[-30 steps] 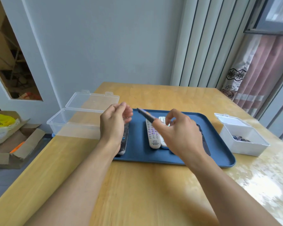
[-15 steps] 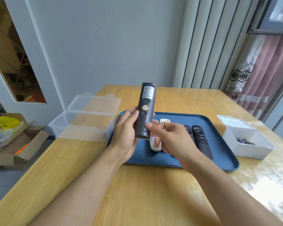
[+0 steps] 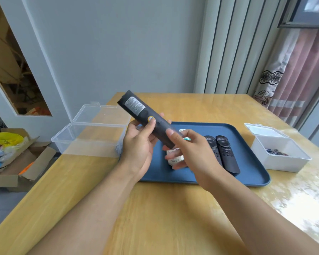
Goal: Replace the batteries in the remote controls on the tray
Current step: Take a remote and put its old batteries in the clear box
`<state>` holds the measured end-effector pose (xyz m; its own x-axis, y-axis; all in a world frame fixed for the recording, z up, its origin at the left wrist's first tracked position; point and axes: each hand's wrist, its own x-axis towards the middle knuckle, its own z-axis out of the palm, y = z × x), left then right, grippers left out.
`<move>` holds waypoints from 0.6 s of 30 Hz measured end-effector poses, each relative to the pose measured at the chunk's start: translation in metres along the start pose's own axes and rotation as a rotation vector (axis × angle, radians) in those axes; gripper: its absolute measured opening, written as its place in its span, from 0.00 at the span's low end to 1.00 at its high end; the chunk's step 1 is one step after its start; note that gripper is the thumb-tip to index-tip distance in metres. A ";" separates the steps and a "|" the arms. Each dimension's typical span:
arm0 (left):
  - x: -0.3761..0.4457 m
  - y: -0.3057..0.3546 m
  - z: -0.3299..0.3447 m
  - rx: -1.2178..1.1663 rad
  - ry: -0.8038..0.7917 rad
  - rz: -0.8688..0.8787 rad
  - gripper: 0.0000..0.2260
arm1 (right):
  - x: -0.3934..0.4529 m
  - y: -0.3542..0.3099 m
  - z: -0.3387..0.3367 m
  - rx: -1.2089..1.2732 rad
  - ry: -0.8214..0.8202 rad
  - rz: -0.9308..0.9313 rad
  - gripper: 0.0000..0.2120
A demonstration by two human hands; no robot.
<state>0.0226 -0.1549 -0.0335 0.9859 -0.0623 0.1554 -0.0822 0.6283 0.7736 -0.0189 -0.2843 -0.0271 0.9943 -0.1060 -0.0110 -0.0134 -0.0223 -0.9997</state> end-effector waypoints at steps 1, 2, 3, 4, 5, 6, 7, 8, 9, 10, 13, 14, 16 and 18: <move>0.001 -0.002 -0.001 0.030 0.000 0.015 0.12 | 0.002 0.000 -0.002 0.068 0.036 -0.001 0.18; 0.002 -0.004 -0.002 0.073 0.000 0.034 0.13 | 0.004 0.000 -0.003 0.096 0.062 -0.012 0.19; 0.002 -0.005 -0.003 0.116 0.001 0.052 0.14 | 0.005 0.001 -0.005 0.098 0.072 -0.029 0.19; 0.002 -0.007 -0.004 0.149 0.002 0.069 0.16 | 0.007 0.003 -0.006 0.089 0.075 -0.040 0.18; 0.002 -0.008 -0.004 0.170 0.003 0.084 0.18 | 0.008 0.005 -0.006 0.078 0.074 -0.041 0.17; 0.003 -0.009 -0.005 0.181 0.006 0.096 0.19 | 0.009 0.007 -0.007 0.072 0.069 -0.033 0.16; 0.003 -0.009 -0.006 0.186 0.010 0.108 0.20 | 0.010 0.008 -0.007 0.071 0.063 -0.025 0.16; 0.003 -0.009 -0.006 0.190 0.015 0.122 0.21 | 0.010 0.008 -0.006 0.073 0.057 -0.021 0.16; 0.003 -0.009 -0.006 0.196 0.017 0.138 0.21 | 0.010 0.008 -0.007 0.074 0.054 -0.019 0.17; 0.003 -0.009 -0.006 0.204 0.016 0.156 0.21 | 0.010 0.008 -0.007 0.072 0.052 -0.018 0.19; 0.001 -0.008 -0.004 0.232 0.003 0.216 0.22 | 0.009 0.006 -0.011 0.044 0.057 -0.011 0.20; 0.000 -0.009 -0.003 0.257 -0.006 0.247 0.22 | 0.009 0.005 -0.013 0.040 0.066 -0.008 0.20; -0.001 -0.009 -0.002 0.342 -0.031 0.323 0.20 | 0.008 0.004 -0.015 0.054 0.103 0.002 0.17; -0.002 -0.007 -0.003 0.439 -0.038 0.394 0.16 | 0.009 0.004 -0.016 0.085 0.120 0.020 0.16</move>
<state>0.0220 -0.1570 -0.0413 0.8634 0.0782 0.4985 -0.5021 0.2307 0.8335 -0.0113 -0.3012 -0.0304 0.9742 -0.2234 -0.0335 -0.0195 0.0644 -0.9977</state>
